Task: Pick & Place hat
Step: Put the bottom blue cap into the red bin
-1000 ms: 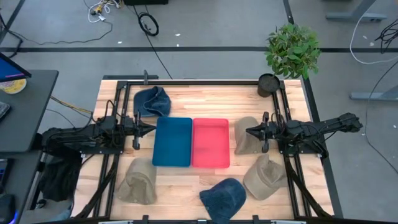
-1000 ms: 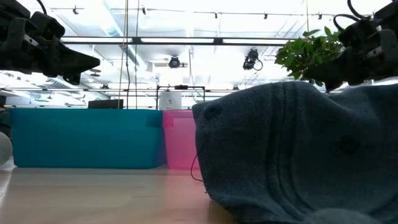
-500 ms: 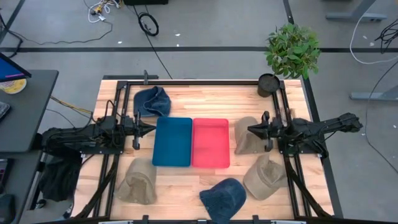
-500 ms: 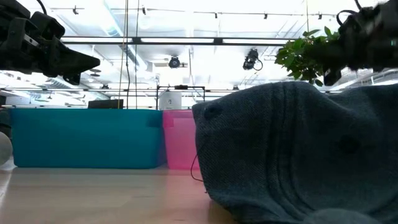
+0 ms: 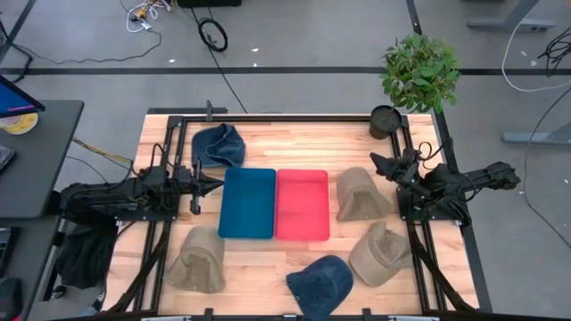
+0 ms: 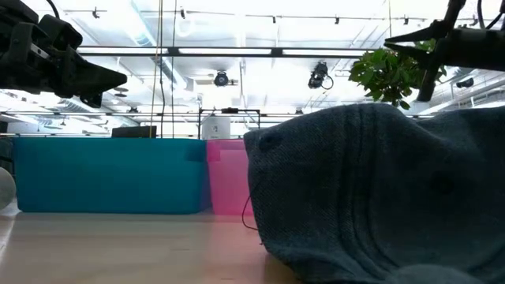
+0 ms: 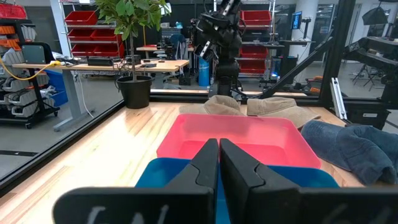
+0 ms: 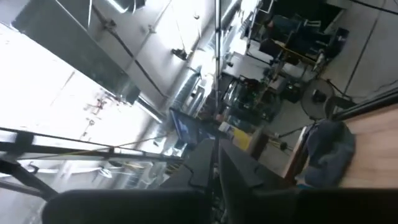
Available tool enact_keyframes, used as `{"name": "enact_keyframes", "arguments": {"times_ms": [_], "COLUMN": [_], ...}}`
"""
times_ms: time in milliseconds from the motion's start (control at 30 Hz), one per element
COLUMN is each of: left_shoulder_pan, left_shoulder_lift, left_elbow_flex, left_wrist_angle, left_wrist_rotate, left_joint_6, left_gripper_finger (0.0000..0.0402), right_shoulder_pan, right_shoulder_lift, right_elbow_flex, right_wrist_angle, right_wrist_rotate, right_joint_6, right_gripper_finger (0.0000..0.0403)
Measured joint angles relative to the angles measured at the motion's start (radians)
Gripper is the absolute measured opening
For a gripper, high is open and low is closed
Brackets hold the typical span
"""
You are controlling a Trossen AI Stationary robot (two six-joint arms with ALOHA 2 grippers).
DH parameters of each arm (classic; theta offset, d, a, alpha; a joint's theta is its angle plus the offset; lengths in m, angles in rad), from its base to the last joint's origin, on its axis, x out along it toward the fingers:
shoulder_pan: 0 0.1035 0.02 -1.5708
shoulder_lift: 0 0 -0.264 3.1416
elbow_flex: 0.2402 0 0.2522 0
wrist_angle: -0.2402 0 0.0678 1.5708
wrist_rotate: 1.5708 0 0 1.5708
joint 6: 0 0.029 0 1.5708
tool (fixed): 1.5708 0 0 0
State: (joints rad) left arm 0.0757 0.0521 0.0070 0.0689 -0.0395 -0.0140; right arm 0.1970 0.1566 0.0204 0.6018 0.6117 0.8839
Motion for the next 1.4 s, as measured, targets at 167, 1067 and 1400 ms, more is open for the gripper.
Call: {"name": "enact_keyframes", "arguments": {"times_ms": [167,1067,1400], "left_shoulder_pan": [0.0,0.0,0.0], "left_shoulder_lift": [0.0,0.0,0.0], "left_elbow_flex": [0.0,0.0,0.0], "left_wrist_angle": [0.0,0.0,0.0], "left_wrist_rotate": [0.0,0.0,0.0], "left_joint_6": [0.0,0.0,0.0], "left_gripper_finger": [0.0016,0.0016,0.0016], "right_shoulder_pan": [0.0,0.0,-0.001], "right_shoulder_lift": [0.0,0.277,0.375], "right_elbow_flex": [0.0,0.515,0.771], "right_wrist_angle": [0.142,-0.029,-0.209], "right_wrist_rotate": [0.0,0.034,0.034], "right_joint_6": [-0.054,-0.405,-0.513], "right_gripper_finger": [0.0031,0.0031,0.0031]}}
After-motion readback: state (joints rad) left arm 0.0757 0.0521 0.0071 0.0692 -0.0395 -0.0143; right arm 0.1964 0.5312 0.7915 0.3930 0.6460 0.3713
